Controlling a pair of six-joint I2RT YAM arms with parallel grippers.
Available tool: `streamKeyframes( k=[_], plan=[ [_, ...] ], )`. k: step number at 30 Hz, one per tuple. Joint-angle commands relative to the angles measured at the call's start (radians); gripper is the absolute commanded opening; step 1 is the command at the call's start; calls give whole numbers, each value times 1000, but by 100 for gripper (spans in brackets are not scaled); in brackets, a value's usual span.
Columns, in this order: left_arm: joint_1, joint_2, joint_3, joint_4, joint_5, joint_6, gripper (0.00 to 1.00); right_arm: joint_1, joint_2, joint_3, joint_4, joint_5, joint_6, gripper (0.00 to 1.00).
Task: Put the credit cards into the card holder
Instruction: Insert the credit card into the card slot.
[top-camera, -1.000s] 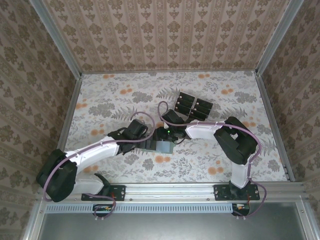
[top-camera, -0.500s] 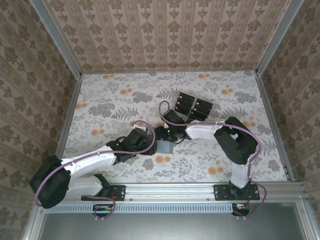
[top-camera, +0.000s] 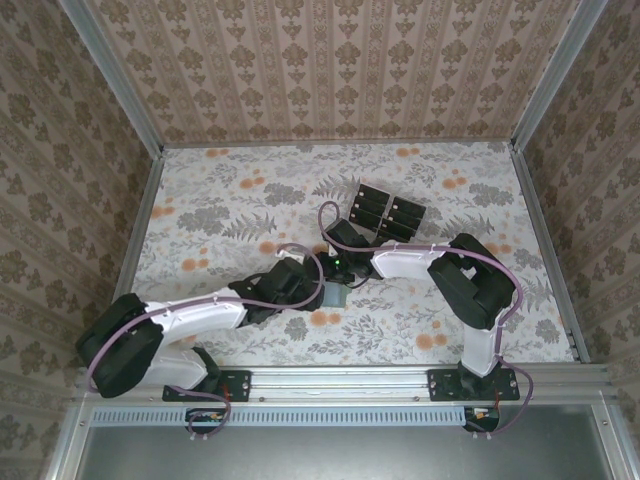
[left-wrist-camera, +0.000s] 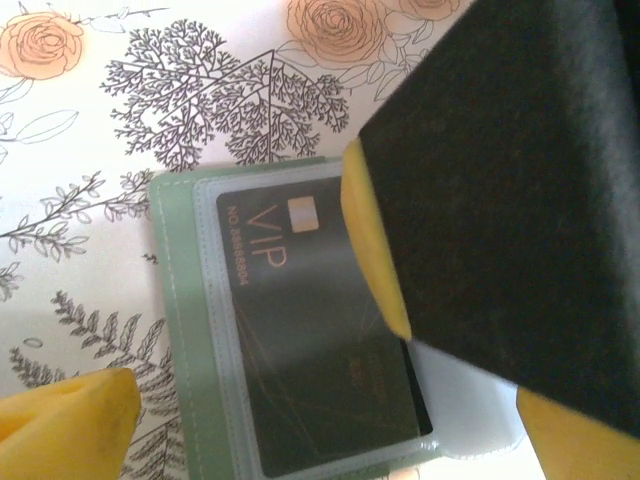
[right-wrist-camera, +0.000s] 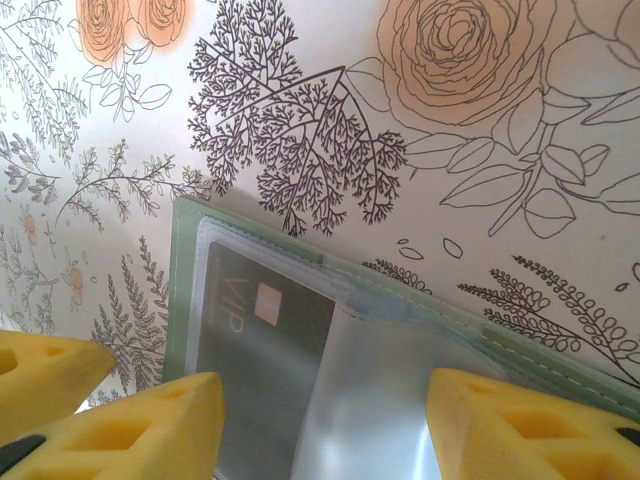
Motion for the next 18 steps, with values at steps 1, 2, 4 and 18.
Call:
streamKeyframes(
  k=[1,2,4,18],
  plan=[
    [-9,36,37,34,-31,13,100,5,12,-32,-53,-27,24,59],
    [-8,44,39,36,-32,15,100,5,12,-33,-53,-27,24,59],
    [-8,60,41,36,-37,18,100,4,11,-33,-53,-27,24,59],
    [-9,100,7,-9,-102,8,100,-4,-10,-2,-73,-28,23,59]
  ],
)
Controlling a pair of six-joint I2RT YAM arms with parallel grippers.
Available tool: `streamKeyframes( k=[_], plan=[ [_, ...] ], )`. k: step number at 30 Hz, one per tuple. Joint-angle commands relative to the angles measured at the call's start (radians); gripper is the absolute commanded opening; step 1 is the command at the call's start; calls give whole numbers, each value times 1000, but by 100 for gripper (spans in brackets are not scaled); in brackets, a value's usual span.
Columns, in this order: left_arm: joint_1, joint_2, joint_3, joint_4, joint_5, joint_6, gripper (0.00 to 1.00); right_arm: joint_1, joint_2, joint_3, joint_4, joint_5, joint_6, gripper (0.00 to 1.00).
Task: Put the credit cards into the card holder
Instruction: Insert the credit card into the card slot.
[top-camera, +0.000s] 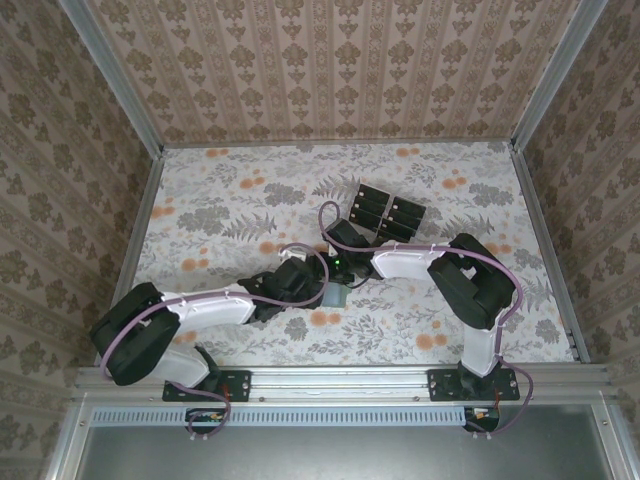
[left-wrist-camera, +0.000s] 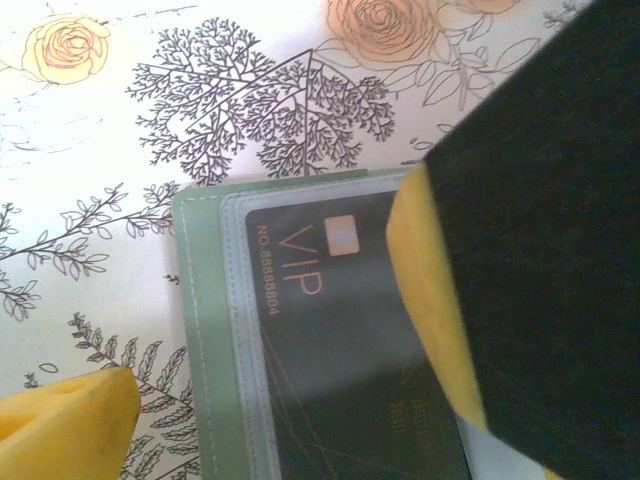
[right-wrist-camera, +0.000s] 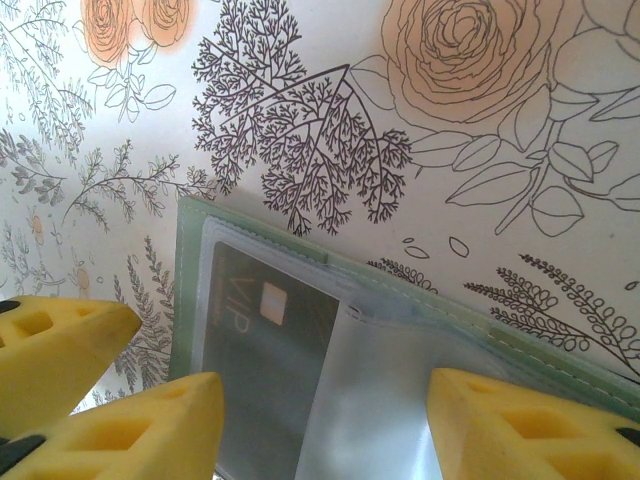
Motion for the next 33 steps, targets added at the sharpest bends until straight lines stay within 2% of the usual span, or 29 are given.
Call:
streamKeyframes(
  k=[1,9,16,25,33],
  plan=[
    [-8,17,-10,-31,-35,6,100,-6,-19,-3,-76,-19,13,59],
    [-8,27,-17,-41,-56,-7,100,-15,-126,-34,-82,18,24,59],
    [-7,30,-24,-39,-57,-12,100,-7,-218,-162,12,73,104,59],
    [-7,30,-25,-44,-59,-14,100,63,-198,-188,90,100,167,59],
    [-7,32,-22,-45,-60,-14,100,80,-159,-193,139,101,198,58]
  ],
)
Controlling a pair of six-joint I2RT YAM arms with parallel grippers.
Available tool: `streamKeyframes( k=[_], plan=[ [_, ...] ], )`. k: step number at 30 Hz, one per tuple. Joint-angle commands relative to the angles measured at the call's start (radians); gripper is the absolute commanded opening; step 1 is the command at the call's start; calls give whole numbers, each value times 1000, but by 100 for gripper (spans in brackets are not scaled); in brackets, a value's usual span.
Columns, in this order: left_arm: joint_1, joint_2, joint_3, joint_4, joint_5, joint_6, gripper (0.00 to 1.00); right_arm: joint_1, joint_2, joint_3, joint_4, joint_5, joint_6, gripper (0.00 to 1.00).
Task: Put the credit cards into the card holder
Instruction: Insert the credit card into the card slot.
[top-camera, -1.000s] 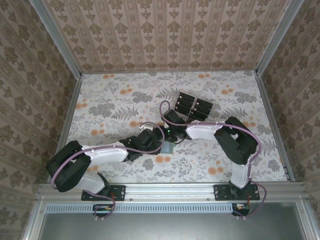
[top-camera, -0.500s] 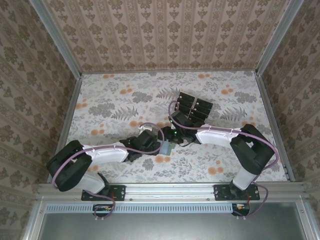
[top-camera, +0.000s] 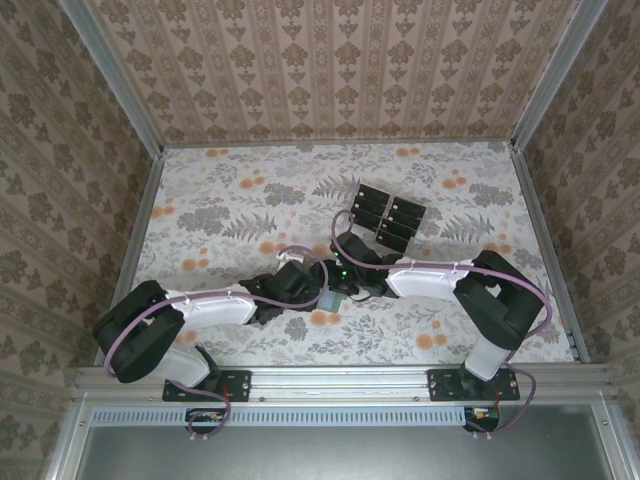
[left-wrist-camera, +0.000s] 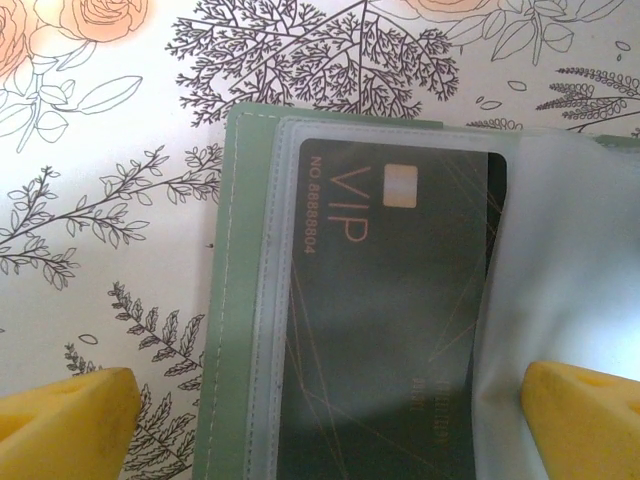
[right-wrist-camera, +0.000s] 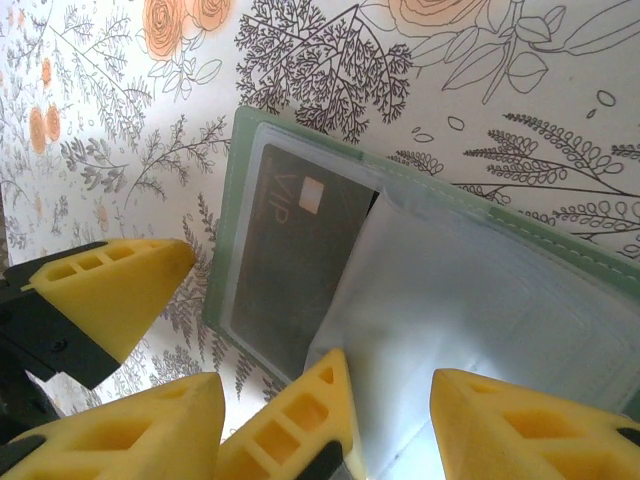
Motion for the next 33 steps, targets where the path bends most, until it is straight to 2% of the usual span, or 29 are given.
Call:
streamKeyframes(
  k=[1,17,21,33],
  plan=[
    [-7,14,-9,-21,-21,-16,100,13,17,-14,33,16,29,58],
    [-5,20,-5,-21,-23,-15,100,41,52,-60,53,38,86,58],
    [-4,17,-3,-22,-21,-16,100,40,58,-58,3,62,83,57],
    [-6,-67,-9,-30,-10,-17,100,-44,108,34,-139,98,-8,58]
  ],
)
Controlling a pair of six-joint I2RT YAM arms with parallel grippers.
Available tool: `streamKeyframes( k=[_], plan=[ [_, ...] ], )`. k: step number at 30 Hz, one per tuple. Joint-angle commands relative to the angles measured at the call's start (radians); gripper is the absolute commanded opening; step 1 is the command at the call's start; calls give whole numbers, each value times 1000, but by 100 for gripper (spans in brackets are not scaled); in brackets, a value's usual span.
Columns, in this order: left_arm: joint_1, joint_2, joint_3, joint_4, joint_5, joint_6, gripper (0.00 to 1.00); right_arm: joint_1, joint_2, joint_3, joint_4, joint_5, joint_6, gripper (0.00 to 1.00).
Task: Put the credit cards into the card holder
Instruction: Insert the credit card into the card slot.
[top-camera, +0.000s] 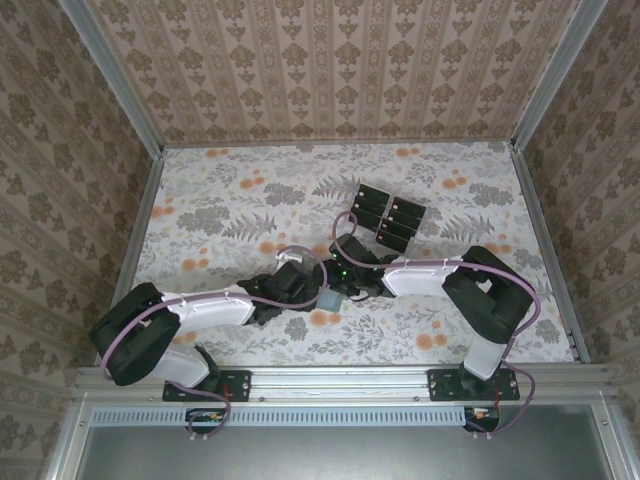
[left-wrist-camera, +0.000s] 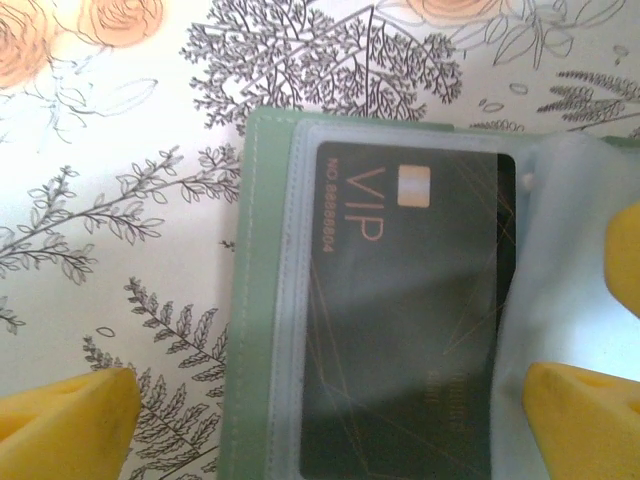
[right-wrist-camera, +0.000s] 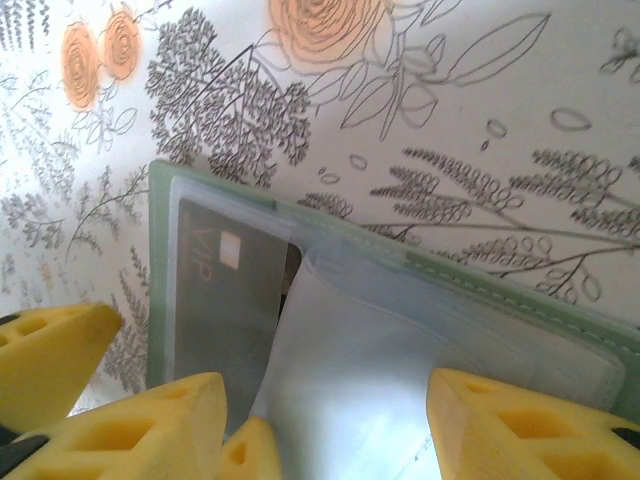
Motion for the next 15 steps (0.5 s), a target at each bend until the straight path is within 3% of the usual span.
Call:
streamKeyframes(
  k=[1,15],
  plan=[
    [-5,-45,-6,-14,-2,-17,100,-30,55,43,-155,25,-77,57],
    [6,-77,11,10,16,18,100,-82,155,193,-237,-37,-215,57]
  ],
)
